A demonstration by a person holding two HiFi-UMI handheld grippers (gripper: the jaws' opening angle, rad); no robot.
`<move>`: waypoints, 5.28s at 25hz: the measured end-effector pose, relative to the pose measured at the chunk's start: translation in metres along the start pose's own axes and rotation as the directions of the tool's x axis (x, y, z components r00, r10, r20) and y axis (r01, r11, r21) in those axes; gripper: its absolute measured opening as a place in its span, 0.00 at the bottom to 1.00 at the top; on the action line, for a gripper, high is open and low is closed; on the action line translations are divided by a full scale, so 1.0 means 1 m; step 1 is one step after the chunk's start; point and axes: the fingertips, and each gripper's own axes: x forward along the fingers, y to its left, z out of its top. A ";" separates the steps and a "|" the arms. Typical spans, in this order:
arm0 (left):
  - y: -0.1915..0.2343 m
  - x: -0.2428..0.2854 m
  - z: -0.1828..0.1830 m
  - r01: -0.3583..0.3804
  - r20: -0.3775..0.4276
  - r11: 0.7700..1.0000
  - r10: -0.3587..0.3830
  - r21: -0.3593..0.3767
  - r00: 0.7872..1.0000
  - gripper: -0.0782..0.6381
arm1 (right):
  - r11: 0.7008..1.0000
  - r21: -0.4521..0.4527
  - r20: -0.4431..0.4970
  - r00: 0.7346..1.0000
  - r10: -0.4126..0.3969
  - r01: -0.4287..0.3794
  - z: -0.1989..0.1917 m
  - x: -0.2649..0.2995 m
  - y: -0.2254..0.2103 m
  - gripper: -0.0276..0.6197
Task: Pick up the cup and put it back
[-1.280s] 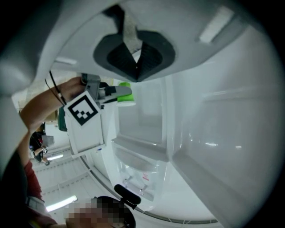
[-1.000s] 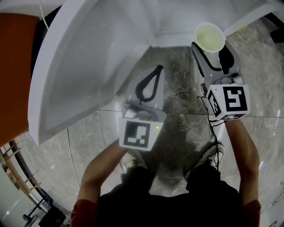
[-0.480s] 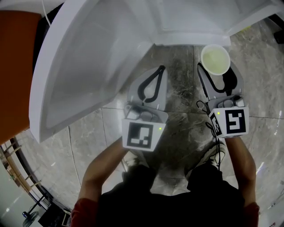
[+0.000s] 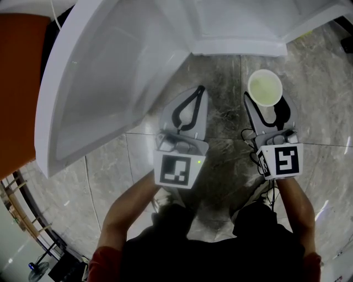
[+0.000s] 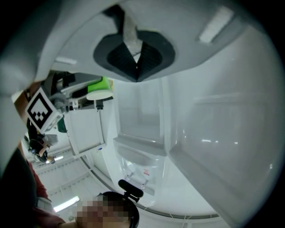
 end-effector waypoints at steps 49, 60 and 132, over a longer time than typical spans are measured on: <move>0.003 0.003 -0.016 -0.008 -0.022 0.999 0.007 -0.040 1.000 0.11 | 1.000 -0.005 -0.010 1.000 0.002 -0.002 -0.005 0.030 -0.009 0.48; 0.006 0.012 -0.029 -0.006 -0.047 0.999 0.004 -0.053 0.999 0.11 | 0.997 -0.076 0.038 0.999 -0.012 0.015 0.021 0.071 -0.031 0.48; 0.000 0.007 -0.030 -0.006 -0.064 0.997 0.002 -0.071 0.998 0.11 | 0.999 0.042 -0.091 0.996 0.006 -0.002 -0.014 0.117 -0.055 0.55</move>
